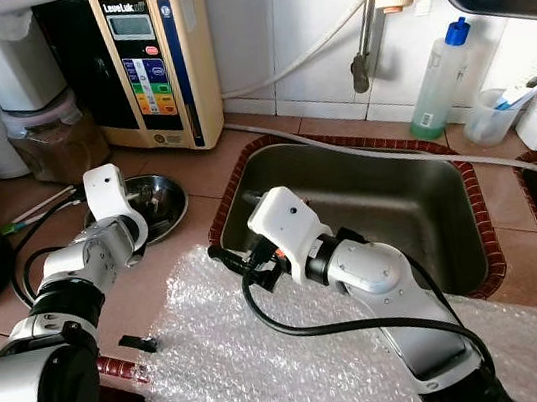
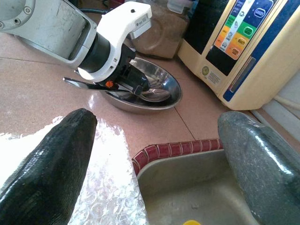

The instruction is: Kitchen organization

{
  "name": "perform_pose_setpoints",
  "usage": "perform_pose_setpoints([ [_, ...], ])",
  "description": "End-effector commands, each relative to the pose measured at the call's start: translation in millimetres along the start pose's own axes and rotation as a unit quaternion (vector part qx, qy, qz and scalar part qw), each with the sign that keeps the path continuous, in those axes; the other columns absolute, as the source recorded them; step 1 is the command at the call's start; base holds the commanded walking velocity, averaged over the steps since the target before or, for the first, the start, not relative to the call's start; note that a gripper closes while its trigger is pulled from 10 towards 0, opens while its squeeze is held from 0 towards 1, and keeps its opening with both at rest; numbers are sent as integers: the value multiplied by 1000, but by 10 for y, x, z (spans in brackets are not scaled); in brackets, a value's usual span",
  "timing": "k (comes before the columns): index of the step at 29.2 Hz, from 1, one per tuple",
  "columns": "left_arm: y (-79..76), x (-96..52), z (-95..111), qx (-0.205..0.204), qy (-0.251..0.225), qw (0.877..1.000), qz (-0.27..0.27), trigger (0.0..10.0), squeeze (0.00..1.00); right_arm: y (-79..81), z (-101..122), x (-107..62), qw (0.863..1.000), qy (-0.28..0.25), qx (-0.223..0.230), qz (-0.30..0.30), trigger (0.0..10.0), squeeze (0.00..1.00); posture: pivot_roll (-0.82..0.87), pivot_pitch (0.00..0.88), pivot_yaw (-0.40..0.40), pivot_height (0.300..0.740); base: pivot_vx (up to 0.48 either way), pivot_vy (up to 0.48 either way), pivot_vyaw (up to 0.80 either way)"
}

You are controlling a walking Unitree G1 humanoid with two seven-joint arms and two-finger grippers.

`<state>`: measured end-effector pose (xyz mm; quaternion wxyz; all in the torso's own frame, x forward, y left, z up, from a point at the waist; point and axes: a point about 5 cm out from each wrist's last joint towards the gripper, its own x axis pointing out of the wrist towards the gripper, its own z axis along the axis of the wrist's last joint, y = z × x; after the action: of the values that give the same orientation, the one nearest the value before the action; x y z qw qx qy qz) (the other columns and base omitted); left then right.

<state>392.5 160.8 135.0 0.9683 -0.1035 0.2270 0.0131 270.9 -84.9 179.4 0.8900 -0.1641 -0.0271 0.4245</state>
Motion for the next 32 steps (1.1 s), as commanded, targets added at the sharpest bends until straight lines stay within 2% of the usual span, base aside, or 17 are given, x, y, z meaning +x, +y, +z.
perform_pose_setpoints([
  [1,31,-1,26,2,-3,1000,7,0,0,-21,11,13,1000,0,-8,-3,10000,0,-40,0,24,740,0,0,0],
  [11,-70,-30,189,-3,-44,999,-7,0,0,-58,32,29,1000,-6,-12,-13,10000,0,-34,0,23,740,0,0,0],
  [15,-146,-96,275,-6,-88,996,-12,0,0,-106,40,40,999,-10,-15,-30,10000,0,-27,0,20,740,0,0,0],
  [17,-169,-129,280,5,-103,995,-16,0,0,-122,40,43,999,-12,-13,-35,10000,0,-25,0,19,740,0,0,0],
  [21,-71,-160,230,33,-106,994,4,0,0,-140,41,57,999,-13,-15,-39,10000,0,-18,0,17,740,0,0,0],
  [22,39,-176,255,46,-113,992,24,8314,914,-144,38,60,999,-13,-16,-39,10000,0,-16,0,16,740,0,0,0],
  [23,39,-176,255,46,-113,992,24,8314,914,-144,38,60,999,-13,-16,-39,10000,0,-16,0,16,740,0,0,0],
  [24,125,-196,263,47,-113,992,37,10000,1000,-144,35,64,999,-13,-16,-40,10000,0,-9,0,12,740,0,0,0],
  [26,217,-203,247,44,-102,992,58,10000,1000,-139,29,75,999,-14,-16,-38,10000,0,-5,0,10,740,0,0,0],
  [29,215,-187,221,29,-88,994,53,10000,1000,-129,40,95,999,-17,-17,-34,10000,0,-6,0,11,740,0,0,0],
  [32,167,-162,220,37,-76,996,40,10000,1000,-132,48,102,999,-18,-17,-35,10000,0,-7,0,13,740,0,0,0],
])
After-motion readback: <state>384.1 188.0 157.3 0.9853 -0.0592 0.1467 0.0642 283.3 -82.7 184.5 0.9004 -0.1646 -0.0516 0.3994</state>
